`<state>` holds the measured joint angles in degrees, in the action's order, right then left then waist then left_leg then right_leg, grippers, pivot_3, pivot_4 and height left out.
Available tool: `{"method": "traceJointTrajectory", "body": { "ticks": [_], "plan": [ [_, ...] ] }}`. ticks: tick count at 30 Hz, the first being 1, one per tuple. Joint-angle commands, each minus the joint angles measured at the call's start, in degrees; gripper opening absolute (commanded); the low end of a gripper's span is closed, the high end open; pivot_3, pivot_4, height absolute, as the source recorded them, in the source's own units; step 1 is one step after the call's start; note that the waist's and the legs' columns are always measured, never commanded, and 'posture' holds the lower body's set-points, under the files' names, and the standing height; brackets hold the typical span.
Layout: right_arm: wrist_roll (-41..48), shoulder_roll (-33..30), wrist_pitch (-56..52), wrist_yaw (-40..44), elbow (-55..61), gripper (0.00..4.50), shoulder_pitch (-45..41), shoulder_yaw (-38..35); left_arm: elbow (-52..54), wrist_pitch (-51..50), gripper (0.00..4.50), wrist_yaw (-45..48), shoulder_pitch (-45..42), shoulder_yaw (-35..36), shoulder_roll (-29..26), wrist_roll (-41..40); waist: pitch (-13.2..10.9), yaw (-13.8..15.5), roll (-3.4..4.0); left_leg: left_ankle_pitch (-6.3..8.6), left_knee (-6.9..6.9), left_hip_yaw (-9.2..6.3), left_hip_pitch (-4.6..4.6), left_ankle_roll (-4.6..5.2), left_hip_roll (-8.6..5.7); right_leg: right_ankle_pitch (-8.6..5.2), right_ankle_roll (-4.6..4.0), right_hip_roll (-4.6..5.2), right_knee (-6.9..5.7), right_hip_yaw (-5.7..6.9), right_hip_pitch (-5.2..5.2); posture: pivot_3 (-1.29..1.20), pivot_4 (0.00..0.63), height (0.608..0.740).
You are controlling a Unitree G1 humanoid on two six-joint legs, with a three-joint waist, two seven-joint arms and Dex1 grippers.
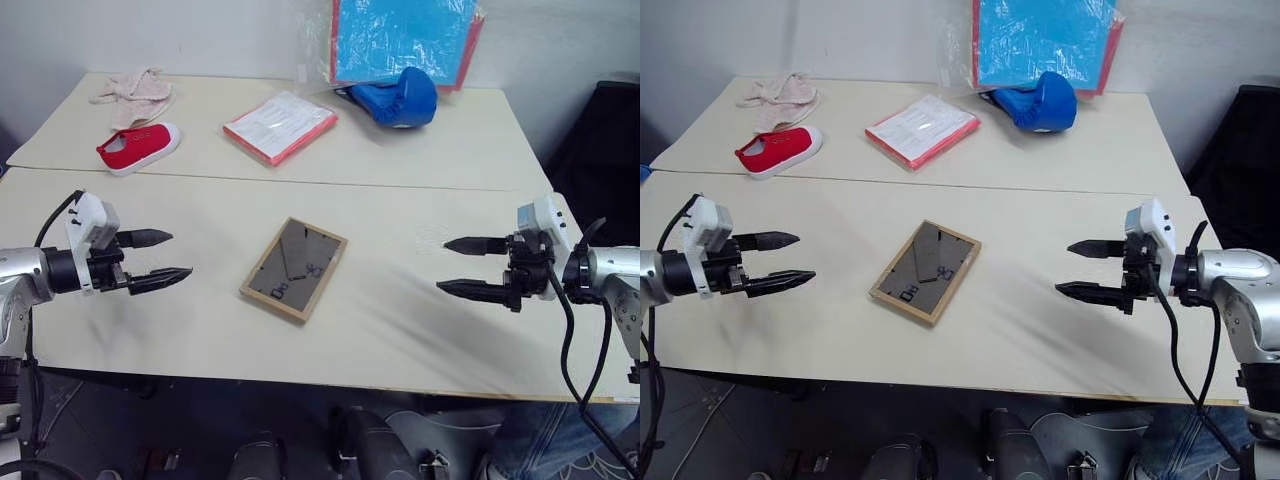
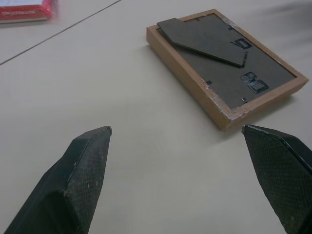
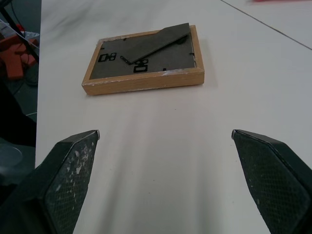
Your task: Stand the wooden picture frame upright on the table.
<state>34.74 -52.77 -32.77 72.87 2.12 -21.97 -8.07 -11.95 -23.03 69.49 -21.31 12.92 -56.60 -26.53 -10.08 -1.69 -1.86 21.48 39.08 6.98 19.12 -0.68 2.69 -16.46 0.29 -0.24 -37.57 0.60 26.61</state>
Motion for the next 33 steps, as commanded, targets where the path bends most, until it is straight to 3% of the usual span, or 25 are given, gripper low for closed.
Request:
{"method": "traceJointTrajectory", "body": {
  "ticks": [1,8,11,18,22,23,28,33],
  "plan": [
    [0.32,0.09,0.35,-0.94,0.89,4.48,-0.51,-1.48,0.41,1.46,4.50,0.47,-1.06,-0.38,-0.29,1.06,0.00,-0.01,0.00,0.00,0.00,0.00,0.00,0.00,0.00,0.00,0.00,0.00,0.00,0.00,0.00,0.00,0.150,0.740],
    [-2.90,2.27,2.71,-4.63,3.20,4.48,0.65,0.98,-3.20,7.34,4.50,-0.76,-4.15,-5.59,2.18,6.80,0.00,0.06,0.00,-0.02,0.02,0.00,-0.03,-0.02,-0.01,0.00,0.00,0.01,-0.07,0.00,0.01,0.00,0.150,0.740],
    [-8.19,4.02,6.76,-5.94,1.62,3.90,-1.39,5.57,-8.52,15.39,3.90,-0.48,-7.83,-11.08,4.34,13.26,0.01,0.07,-0.01,-0.03,0.07,0.01,-0.05,-0.03,-0.05,0.01,0.01,0.01,-0.11,-0.01,-0.02,0.00,0.150,0.740],
    [-17.90,9.55,13.74,-6.18,-5.34,1.44,-8.17,15.46,-22.64,25.24,1.69,-0.91,-19.71,-18.14,12.18,20.81,0.00,-0.03,-0.01,-0.05,0.14,0.09,0.06,-0.03,-0.05,0.01,0.02,-0.02,-0.18,-0.01,0.09,0.00,0.150,0.740],
    [-22.09,15.28,16.72,-6.79,-11.06,0.02,-13.41,20.20,-24.44,25.94,0.41,0.61,-22.88,-20.39,17.20,21.47,0.01,-0.12,-0.01,-0.05,0.17,0.14,0.02,-0.04,-0.05,0.01,0.02,-0.02,-0.25,-0.03,0.11,0.00,0.150,0.740],
    [-23.12,16.52,17.64,-6.89,-12.44,0.00,-14.39,21.06,-23.29,24.62,0.05,1.78,-22.56,-20.62,17.69,20.91,0.01,-0.19,-0.01,-0.06,0.19,0.15,0.03,-0.04,-0.05,0.01,0.02,-0.01,-0.27,-0.04,0.11,0.00,0.150,0.740],
    [-27.12,23.10,19.46,-10.33,-18.20,0.00,-18.98,23.68,-12.10,14.03,0.02,8.00,-17.23,-21.86,17.42,17.40,0.01,-1.00,-0.01,-0.10,0.19,0.12,0.04,-0.10,0.00,0.01,0.01,-0.02,-0.42,-0.03,0.15,0.00,0.150,0.740],
    [-30.85,26.29,21.78,-14.19,-23.23,0.00,-21.68,23.73,-0.60,2.96,0.02,3.64,-10.87,-20.16,18.31,14.87,0.01,-1.43,-0.01,-0.11,0.28,0.08,0.03,-0.11,-0.02,0.01,0.00,0.04,-0.45,-0.04,0.15,0.00,0.150,0.740]
  ]
}}
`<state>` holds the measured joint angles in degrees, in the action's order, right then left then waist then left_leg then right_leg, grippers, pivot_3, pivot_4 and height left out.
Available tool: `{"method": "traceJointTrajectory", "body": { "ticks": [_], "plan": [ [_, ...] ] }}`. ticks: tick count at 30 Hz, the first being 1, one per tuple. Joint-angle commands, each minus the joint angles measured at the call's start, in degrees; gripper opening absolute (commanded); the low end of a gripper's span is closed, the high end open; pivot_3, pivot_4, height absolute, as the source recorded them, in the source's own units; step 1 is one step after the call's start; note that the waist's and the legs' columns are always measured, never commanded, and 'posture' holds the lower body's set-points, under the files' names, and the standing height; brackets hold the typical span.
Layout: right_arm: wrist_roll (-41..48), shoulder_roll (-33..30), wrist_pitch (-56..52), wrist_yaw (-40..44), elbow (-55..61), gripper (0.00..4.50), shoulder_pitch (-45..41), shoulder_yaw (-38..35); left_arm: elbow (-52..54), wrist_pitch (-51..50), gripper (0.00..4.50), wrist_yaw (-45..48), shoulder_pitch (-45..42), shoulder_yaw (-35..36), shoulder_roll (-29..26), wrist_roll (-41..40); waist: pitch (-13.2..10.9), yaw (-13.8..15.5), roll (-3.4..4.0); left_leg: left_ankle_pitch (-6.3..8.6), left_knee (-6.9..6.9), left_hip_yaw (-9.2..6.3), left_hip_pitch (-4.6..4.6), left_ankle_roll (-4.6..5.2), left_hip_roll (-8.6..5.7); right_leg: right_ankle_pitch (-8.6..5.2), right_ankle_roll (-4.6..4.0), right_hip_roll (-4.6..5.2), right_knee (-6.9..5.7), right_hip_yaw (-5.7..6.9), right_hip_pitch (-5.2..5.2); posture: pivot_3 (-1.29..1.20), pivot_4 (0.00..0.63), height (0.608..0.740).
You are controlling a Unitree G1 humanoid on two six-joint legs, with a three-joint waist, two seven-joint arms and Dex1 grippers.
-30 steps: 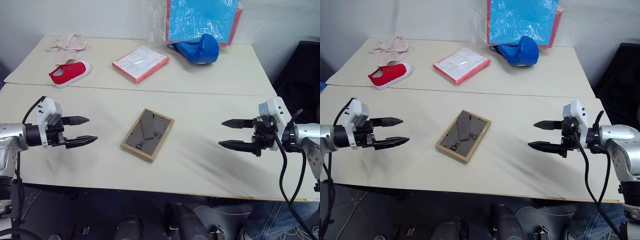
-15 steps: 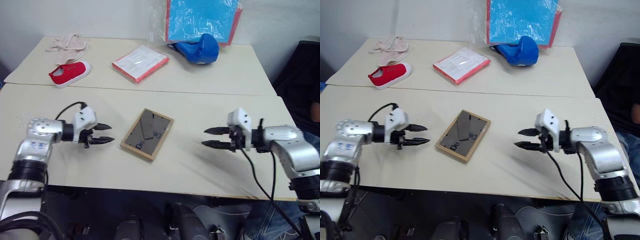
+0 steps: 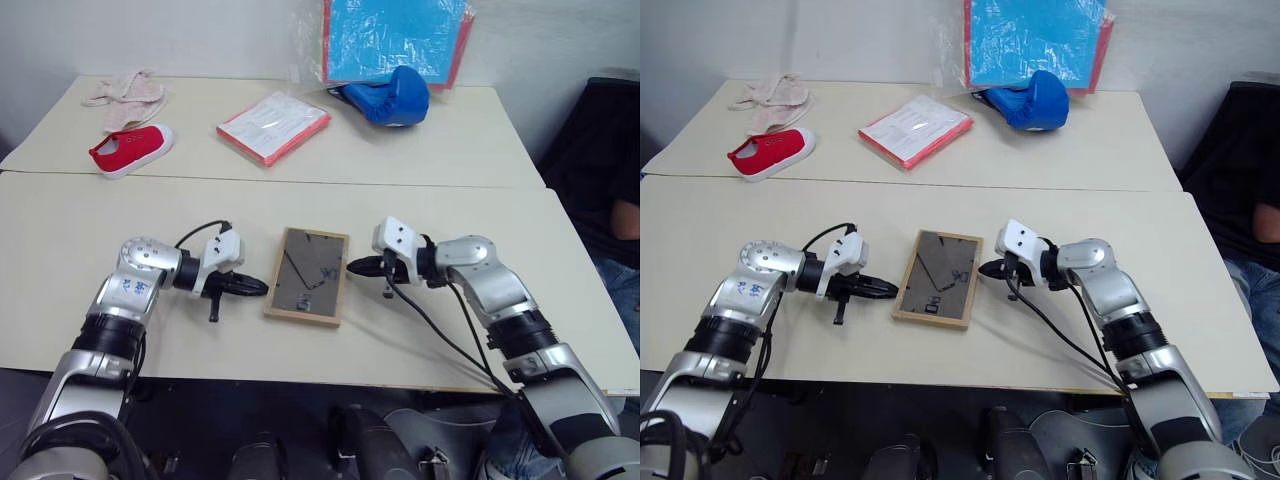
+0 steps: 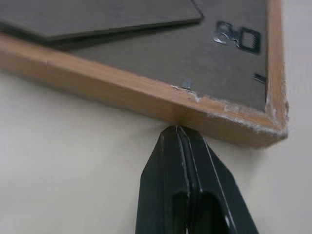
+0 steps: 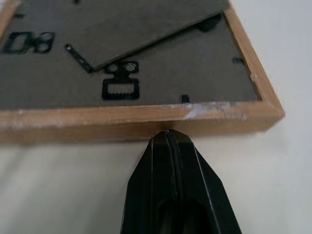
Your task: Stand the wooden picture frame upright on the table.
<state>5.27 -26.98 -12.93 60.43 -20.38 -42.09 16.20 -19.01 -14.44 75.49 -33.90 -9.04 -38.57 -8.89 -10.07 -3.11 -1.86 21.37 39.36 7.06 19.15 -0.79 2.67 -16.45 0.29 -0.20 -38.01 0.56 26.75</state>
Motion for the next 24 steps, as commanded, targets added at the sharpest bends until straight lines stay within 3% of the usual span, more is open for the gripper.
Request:
{"method": "traceJointTrajectory", "body": {
  "ticks": [1,5,6,9,11,13,17,21,24],
  "plan": [
    [-1.30,0.32,1.84,-1.38,-0.61,0.00,-1.63,-0.95,7.65,-7.26,0.02,-3.20,2.64,2.49,0.12,-3.26,0.00,0.01,0.00,0.00,0.00,-0.01,0.00,0.00,0.00,0.00,0.00,0.00,-0.01,0.00,0.00,0.00,0.150,0.740],
    [-1.14,-2.33,1.83,1.64,2.73,0.00,-0.38,-1.34,8.87,-16.78,0.02,-7.89,4.95,5.30,-1.71,-4.48,0.00,-0.06,0.00,0.00,0.00,-0.03,0.00,0.00,0.00,0.00,0.00,0.00,-0.01,0.01,0.00,0.00,0.150,0.740],
    [-1.35,-3.13,2.06,2.48,3.69,0.00,0.05,-1.06,9.12,-20.53,0.20,-8.63,5.15,5.98,-2.14,-5.44,0.00,-0.07,0.00,0.00,0.00,-0.03,0.00,0.00,0.00,0.00,0.00,0.00,-0.01,0.00,0.00,0.00,0.150,0.740],
    [-2.56,-6.23,4.10,5.58,7.01,0.00,1.70,0.44,10.91,-36.11,0.87,-7.94,5.77,8.14,-4.78,-11.31,0.00,-0.18,0.00,0.00,0.00,-0.04,-0.01,0.00,0.00,0.00,0.00,-0.01,0.00,0.01,-0.01,0.00,0.150,0.740],
    [-4.47,-8.46,6.72,7.73,9.15,0.00,2.87,2.12,11.63,-51.51,1.49,-6.94,5.22,10.55,-6.37,-18.11,0.00,-0.26,0.00,0.00,-0.01,-0.04,-0.02,0.00,-0.01,0.00,0.00,-0.02,-0.02,0.00,-0.01,0.00,0.150,0.740],
    [-6.35,-9.45,9.31,8.42,9.95,0.00,3.22,3.38,11.94,-60.52,2.15,-7.62,4.85,12.33,-6.39,-22.41,0.00,-0.25,0.00,0.00,-0.01,-0.05,-0.03,-0.01,0.00,-0.01,-0.02,-0.04,-0.02,0.00,-0.01,0.00,0.150,0.740],
    [-8.43,-8.31,10.98,7.12,9.28,0.00,2.23,4.21,12.67,-65.65,3.38,-12.74,4.63,12.79,-4.63,-23.73,0.01,0.01,-0.01,-0.01,0.01,-0.09,-0.04,-0.02,-0.04,-0.01,-0.02,-0.01,-0.03,0.00,-0.04,0.00,0.150,0.740],
    [-10.64,-6.37,11.68,6.14,9.76,0.00,1.78,5.90,10.70,-69.35,4.47,-18.86,3.67,12.83,0.83,-23.82,0.03,0.33,0.02,-0.02,0.03,-0.12,-0.06,-0.03,-0.07,-0.01,-0.02,0.02,-0.03,0.02,-0.09,0.00,0.150,0.740],
    [-11.45,-4.61,11.23,5.81,10.31,0.00,1.65,6.84,10.30,-68.88,4.47,-22.25,4.46,10.48,5.29,-23.13,0.42,0.86,0.37,-0.01,0.04,-0.14,-0.24,-0.01,-0.13,-0.01,-0.01,0.09,0.01,0.03,-0.28,0.00,0.150,0.740]
  ]
}}
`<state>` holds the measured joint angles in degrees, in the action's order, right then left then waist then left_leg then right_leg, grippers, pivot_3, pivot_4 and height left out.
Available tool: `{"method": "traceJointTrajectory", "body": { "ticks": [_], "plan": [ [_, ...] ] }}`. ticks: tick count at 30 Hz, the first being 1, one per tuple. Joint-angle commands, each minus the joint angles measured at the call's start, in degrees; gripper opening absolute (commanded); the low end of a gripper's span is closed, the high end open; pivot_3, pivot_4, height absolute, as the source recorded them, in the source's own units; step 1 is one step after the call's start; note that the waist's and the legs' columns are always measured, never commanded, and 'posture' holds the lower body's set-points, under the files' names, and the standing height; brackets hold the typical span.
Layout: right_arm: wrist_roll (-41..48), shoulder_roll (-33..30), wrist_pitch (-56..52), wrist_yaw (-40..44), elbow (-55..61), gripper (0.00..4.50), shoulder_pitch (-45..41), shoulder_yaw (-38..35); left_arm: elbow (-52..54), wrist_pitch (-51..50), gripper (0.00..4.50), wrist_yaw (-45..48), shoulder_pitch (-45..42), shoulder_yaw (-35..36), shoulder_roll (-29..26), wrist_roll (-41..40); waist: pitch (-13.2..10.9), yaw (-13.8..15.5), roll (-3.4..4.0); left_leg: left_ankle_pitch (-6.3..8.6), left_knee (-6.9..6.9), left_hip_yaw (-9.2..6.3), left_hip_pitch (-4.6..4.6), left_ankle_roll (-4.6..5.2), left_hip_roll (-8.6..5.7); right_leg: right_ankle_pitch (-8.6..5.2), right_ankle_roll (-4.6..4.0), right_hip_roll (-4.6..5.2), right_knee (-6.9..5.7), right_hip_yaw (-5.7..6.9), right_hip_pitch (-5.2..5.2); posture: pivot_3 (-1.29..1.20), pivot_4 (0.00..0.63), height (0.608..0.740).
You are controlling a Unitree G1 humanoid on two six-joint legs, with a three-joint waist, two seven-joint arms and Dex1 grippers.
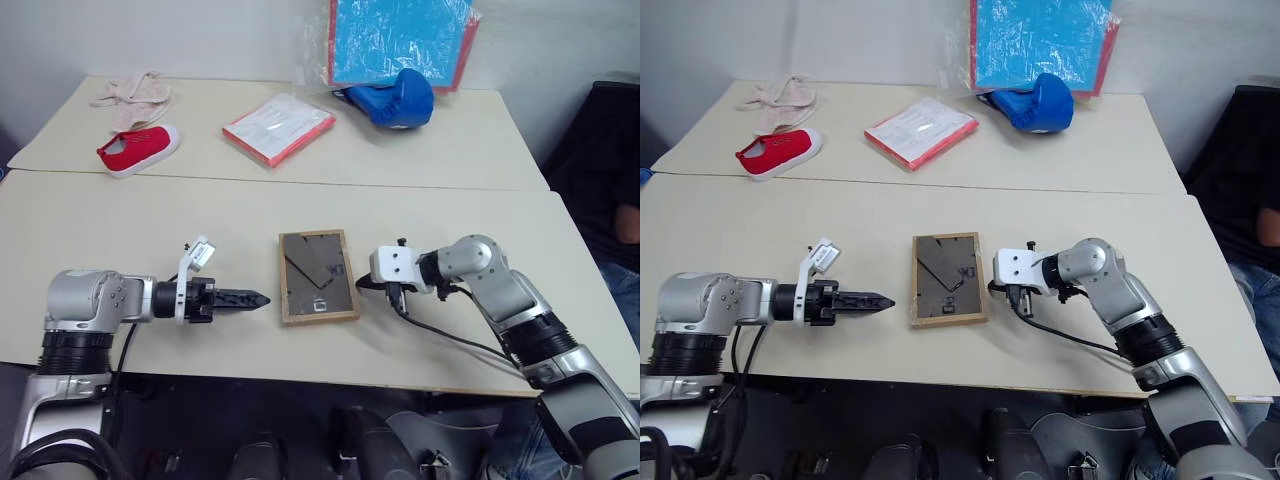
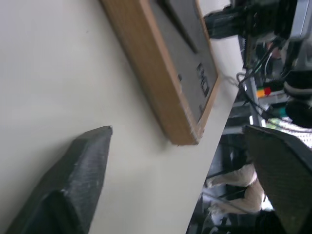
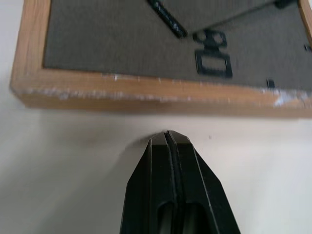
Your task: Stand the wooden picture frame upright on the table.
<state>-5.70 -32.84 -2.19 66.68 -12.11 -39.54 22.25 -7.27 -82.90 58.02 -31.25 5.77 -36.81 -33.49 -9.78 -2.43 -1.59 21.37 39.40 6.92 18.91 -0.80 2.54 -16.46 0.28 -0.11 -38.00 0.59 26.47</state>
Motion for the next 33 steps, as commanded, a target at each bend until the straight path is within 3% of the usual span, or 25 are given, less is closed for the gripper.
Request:
{"method": "traceJointTrajectory", "body": {
  "ticks": [1,9,12,17,21,24,29,33],
  "plan": [
    [-0.84,1.78,0.40,-0.82,1.86,0.00,-1.04,0.87,-2.52,-0.04,4.47,-6.42,1.29,-4.41,5.44,2.00,0.27,0.39,0.22,0.00,0.00,0.00,-0.02,0.00,-0.02,0.00,0.00,0.01,0.00,0.00,-0.01,0.00,0.150,0.740],
    [-1.90,2.83,0.07,-1.53,1.82,0.00,-0.70,0.61,-8.14,0.84,4.47,-11.33,-3.63,-3.34,13.82,1.24,0.46,1.07,0.39,-0.04,-0.21,-0.17,-0.85,0.30,-0.44,-0.02,0.13,0.44,0.15,0.12,-0.99,0.00,0.150,0.740],
    [-1.88,2.60,-0.20,-1.58,2.16,0.00,-0.47,0.41,-8.07,1.24,3.89,-11.24,-4.59,-2.02,13.79,0.31,0.46,0.91,0.39,-0.05,-0.21,-0.23,-0.82,0.33,-0.54,-0.02,0.19,0.52,0.14,0.14,-0.99,0.00,0.150,0.740],
    [-1.61,0.33,0.40,-1.96,2.82,0.00,1.33,-1.03,-6.11,0.53,2.31,-9.21,-5.05,-1.08,9.62,-1.87,0.43,0.52,0.36,-0.06,-0.23,-0.28,-0.71,0.29,-0.51,-0.02,0.20,0.52,0.16,0.22,-0.88,0.00,0.150,0.740],
    [4.48,-0.77,-9.96,-0.32,7.40,0.00,2.98,-5.68,-0.94,0.16,1.34,-6.59,-3.80,-0.96,5.81,-5.13,0.38,0.11,0.29,-0.10,-0.25,-0.30,-0.71,0.21,-0.48,-0.02,0.19,0.51,0.12,0.23,-0.86,0.00,0.150,0.740],
    [10.97,-0.88,-20.87,1.05,11.85,0.58,3.14,-9.44,1.76,-0.88,1.30,-6.49,-3.26,-0.20,4.88,-7.26,0.33,-0.33,0.28,-0.13,-0.26,-0.34,-0.70,0.16,-0.46,-0.03,0.19,0.51,0.09,0.24,-0.85,0.00,0.150,0.740],
    [25.58,-0.24,-43.49,2.07,18.43,2.19,-2.10,-16.53,6.88,-1.37,1.30,-7.52,-3.02,0.71,5.01,-9.28,0.21,-0.61,0.30,-0.14,-0.27,-0.39,-0.64,0.16,-0.46,-0.03,0.18,0.53,0.07,0.27,-0.80,0.00,0.150,0.740],
    [33.89,4.54,-56.19,-2.16,17.36,3.50,-8.62,-19.93,8.74,0.42,1.29,-8.14,-3.65,0.03,5.17,-9.47,0.21,-0.69,0.30,-0.18,-0.29,-0.49,-0.59,0.12,-0.46,-0.05,0.15,0.52,0.08,0.35,-0.76,0.00,0.150,0.740]
  ]
}}
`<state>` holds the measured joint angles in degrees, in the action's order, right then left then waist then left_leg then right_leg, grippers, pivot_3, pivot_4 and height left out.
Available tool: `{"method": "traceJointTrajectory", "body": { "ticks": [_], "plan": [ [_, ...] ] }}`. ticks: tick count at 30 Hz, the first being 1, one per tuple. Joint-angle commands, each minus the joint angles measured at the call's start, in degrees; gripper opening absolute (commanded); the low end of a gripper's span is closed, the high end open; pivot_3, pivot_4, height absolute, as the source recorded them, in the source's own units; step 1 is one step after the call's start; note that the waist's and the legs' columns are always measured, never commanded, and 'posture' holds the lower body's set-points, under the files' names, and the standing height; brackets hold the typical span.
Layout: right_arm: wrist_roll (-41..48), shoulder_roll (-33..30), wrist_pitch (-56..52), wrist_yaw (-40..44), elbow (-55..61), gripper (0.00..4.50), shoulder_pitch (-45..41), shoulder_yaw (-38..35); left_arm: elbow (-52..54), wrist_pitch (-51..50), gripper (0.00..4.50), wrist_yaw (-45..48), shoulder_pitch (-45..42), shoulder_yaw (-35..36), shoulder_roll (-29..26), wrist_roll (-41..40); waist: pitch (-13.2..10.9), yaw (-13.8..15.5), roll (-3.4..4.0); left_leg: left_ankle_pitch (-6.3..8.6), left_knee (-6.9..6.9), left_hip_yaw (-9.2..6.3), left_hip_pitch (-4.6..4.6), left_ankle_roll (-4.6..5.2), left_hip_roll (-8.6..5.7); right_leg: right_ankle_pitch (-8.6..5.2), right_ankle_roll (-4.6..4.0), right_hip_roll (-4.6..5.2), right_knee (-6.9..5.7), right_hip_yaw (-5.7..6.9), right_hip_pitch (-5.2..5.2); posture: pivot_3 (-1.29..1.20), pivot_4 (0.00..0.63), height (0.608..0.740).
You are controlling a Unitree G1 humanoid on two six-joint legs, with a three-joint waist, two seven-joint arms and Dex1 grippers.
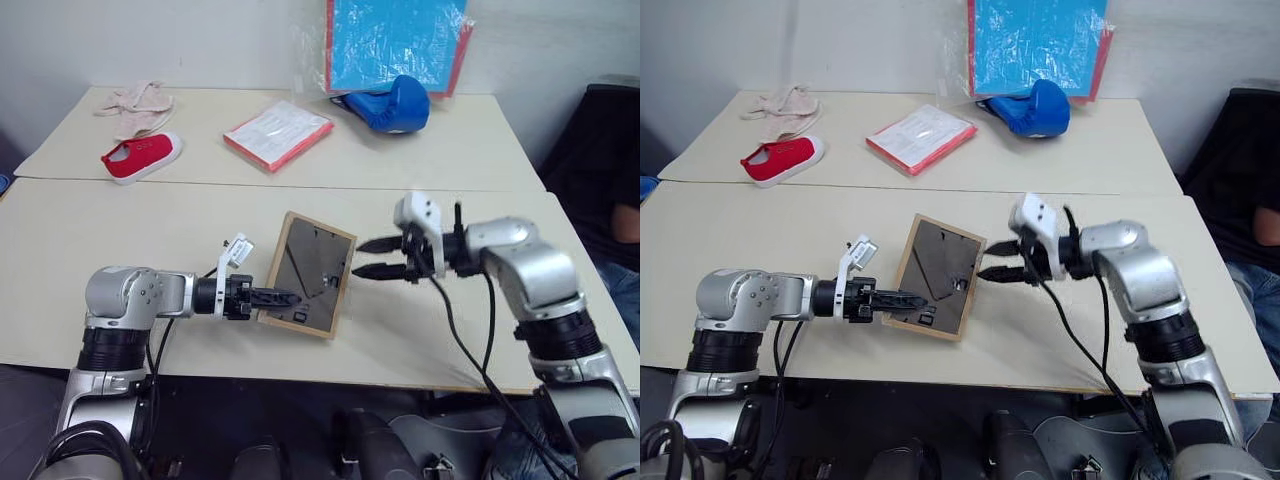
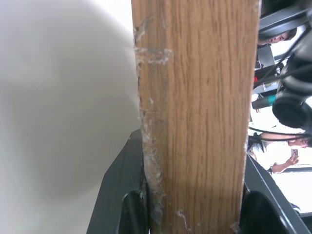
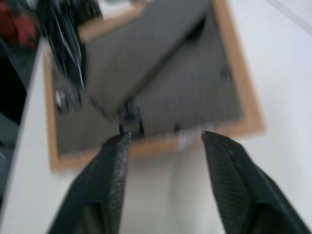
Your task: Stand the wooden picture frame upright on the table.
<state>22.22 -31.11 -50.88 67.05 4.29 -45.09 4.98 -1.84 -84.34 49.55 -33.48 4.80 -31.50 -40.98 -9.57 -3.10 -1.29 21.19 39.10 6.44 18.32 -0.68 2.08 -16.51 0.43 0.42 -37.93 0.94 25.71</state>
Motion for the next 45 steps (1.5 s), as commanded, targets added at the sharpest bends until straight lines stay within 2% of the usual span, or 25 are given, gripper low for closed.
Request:
{"method": "traceJointTrajectory", "body": {
  "ticks": [1,3,8,11,20,26,28,31,34,37,38,41,44,45],
  "plan": [
    [6.87,3.76,-9.12,-3.57,0.42,3.87,-4.14,-2.90,3.44,2.61,1.29,0.12,-1.56,0.65,-0.08,-1.68,0.00,0.00,0.00,-0.01,-0.01,-0.02,0.00,-0.01,0.00,0.00,0.00,0.00,0.01,0.01,0.00,0.00,0.150,0.740],
    [6.58,5.13,-9.34,-5.31,-0.53,4.49,-5.29,-1.50,2.56,3.77,1.29,-1.18,-2.72,0.96,0.61,-0.93,0.00,0.11,0.00,-0.01,-0.02,-0.05,0.03,-0.02,0.00,-0.01,-0.02,0.02,0.02,0.04,0.02,0.00,0.150,0.740],
    [6.25,6.74,-8.30,-7.74,-1.32,4.49,-5.40,1.54,0.86,3.37,1.29,-1.78,-5.23,4.63,1.53,-3.51,0.00,0.34,-0.01,0.00,-0.02,-0.14,0.28,0.05,-0.05,-0.01,-0.01,0.07,0.14,0.13,0.15,0.00,0.150,0.740],
    [7.71,7.16,-8.71,-7.90,-0.48,4.49,-5.51,1.74,3.15,3.75,1.29,-0.09,-4.59,5.05,0.18,-4.87,0.01,0.19,-0.02,-0.11,0.05,-0.13,0.98,0.11,-0.16,0.02,0.04,0.16,0.00,0.13,0.88,0.00,0.150,0.740],
    [16.34,3.31,-10.19,-3.03,9.36,4.49,-2.80,0.24,2.21,4.72,1.29,-0.45,-4.31,4.24,-0.88,-5.41,0.00,0.13,-0.02,-0.16,0.01,-0.21,0.98,0.06,-0.16,0.02,0.04,0.16,-0.01,0.17,0.87,0.00,0.150,0.740],
    [7.12,-4.92,1.12,-5.84,8.16,4.49,0.34,1.02,0.56,4.80,1.29,1.01,-5.43,3.57,-2.22,-6.20,-0.04,0.21,-0.08,-0.16,0.00,-0.23,0.99,0.07,-0.18,0.02,0.04,0.16,0.05,0.18,0.87,0.00,0.150,0.740],
    [-0.41,-9.40,14.05,-5.27,5.89,4.49,3.04,1.48,0.50,4.66,1.29,1.42,-5.61,3.21,-2.68,-6.50,-0.06,0.32,-0.11,-0.16,-0.01,-0.22,0.99,0.07,-0.19,0.02,0.04,0.16,0.05,0.17,0.87,0.00,0.150,0.740],
    [-8.01,-12.47,31.27,-4.63,2.77,4.49,6.15,2.09,0.45,4.48,1.29,1.99,-5.68,2.89,-3.20,-6.71,-0.09,0.51,-0.16,-0.16,-0.05,-0.23,1.00,0.07,-0.21,0.02,0.04,0.14,0.11,0.17,0.86,0.00,0.150,0.740],
    [-25.76,-12.44,72.46,-16.24,-8.81,4.49,7.59,4.70,0.72,3.31,1.29,2.81,-6.24,2.74,-3.56,-7.71,-0.13,0.14,-0.23,-0.17,-0.06,-0.18,0.98,0.06,-0.22,0.03,0.06,0.12,0.11,0.13,0.86,0.00,0.150,0.740],
    [-40.64,-11.32,102.68,-29.01,-19.74,4.49,4.26,6.84,0.68,2.73,1.29,2.94,-6.92,2.67,-3.55,-8.29,-0.18,-0.19,-0.26,-0.21,-0.06,-0.15,0.95,0.01,-0.23,0.04,0.08,0.10,0.08,0.09,0.87,0.00,0.150,0.740],
    [-46.19,-10.61,109.67,-34.33,-22.37,4.49,2.80,6.72,0.69,2.62,1.29,2.83,-7.05,2.62,-3.53,-8.42,-0.21,-0.27,-0.26,-0.22,-0.06,-0.12,0.94,-0.01,-0.22,0.04,0.08,0.09,0.06,0.06,0.87,0.00,0.150,0.740],
    [-61.12,-7.65,117.44,-49.76,-27.62,4.49,-1.50,6.82,0.84,2.04,1.29,3.08,-7.33,2.48,-3.67,-9.06,-0.25,-0.46,-0.27,-0.26,-0.05,-0.04,0.90,-0.08,-0.20,0.04,0.07,0.06,-0.03,-0.01,0.91,0.00,0.150,0.740],
    [-70.41,-5.09,118.35,-62.79,-31.41,4.49,-4.41,7.60,0.69,1.18,1.29,3.18,-7.76,2.78,-3.82,-9.88,-0.25,-0.39,-0.27,-0.30,-0.03,-0.03,0.88,-0.12,-0.18,0.03,0.04,0.05,-0.09,-0.03,0.92,0.00,0.150,0.740],
    [-73.93,-3.89,116.23,-67.39,-33.05,4.32,-6.27,8.80,0.65,1.02,1.29,3.26,-7.83,2.69,-3.96,-10.03,-0.25,-0.27,-0.27,-0.30,-0.03,-0.04,0.89,-0.11,-0.18,0.02,0.04,0.06,-0.09,-0.03,0.92,0.00,0.150,0.740]
  ]
}}
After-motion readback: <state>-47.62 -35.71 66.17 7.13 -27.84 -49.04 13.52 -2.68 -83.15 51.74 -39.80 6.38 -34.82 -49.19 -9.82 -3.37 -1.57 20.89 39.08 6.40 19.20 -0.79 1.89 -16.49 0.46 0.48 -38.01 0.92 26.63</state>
